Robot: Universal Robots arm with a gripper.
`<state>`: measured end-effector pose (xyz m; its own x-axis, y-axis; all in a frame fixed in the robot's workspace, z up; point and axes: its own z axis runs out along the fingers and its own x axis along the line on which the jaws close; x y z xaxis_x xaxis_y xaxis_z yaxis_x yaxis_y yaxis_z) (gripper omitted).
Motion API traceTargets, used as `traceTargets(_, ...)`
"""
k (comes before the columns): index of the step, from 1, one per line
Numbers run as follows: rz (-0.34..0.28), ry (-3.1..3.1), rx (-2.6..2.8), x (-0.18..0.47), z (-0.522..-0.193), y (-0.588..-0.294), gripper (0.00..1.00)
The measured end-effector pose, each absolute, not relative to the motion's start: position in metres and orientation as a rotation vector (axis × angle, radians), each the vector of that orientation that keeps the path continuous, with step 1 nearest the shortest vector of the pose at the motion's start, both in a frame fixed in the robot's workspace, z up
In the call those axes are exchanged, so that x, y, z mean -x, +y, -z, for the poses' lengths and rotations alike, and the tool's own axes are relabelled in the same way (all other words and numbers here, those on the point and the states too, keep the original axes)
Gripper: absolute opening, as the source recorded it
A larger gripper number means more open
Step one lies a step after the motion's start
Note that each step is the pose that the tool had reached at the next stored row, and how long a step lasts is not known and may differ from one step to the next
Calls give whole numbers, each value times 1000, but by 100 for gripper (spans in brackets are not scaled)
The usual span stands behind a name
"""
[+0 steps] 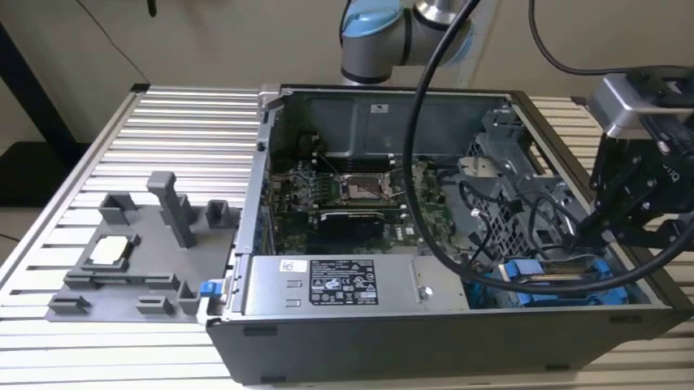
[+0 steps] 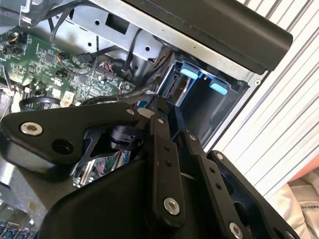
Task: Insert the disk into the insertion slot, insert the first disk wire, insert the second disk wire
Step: 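Insert the first disk wire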
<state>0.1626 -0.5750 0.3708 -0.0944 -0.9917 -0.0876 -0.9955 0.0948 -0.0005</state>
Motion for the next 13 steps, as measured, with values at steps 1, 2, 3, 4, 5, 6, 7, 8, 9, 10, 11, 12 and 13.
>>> traceTargets(1,-90,2275,2069,-163,-370,-575,19)
traceTargets(2,-91,2275,2070,-163,-370,-575,19)
traceTargets(3,-91,2275,2070,-164,-369,-576,19)
traceTargets(4,-91,2275,2071,-164,-369,-576,19)
traceTargets(5,-90,2276,2071,-165,-368,-576,19)
traceTargets(6,-88,2277,2072,-165,-367,-576,19)
traceTargets(7,-87,2278,2073,-165,-365,-576,19)
traceTargets(8,-84,2279,2074,-165,-364,-576,19)
traceTargets(9,-82,2280,2075,-165,-363,-576,19)
traceTargets(10,-80,2281,2076,-165,-362,-576,19)
traceTargets(11,-77,2282,2077,-165,-361,-576,19)
traceTargets(12,-75,2283,2078,-165,-359,-576,19)
traceTargets(13,-73,2284,2079,-166,-358,-576,19)
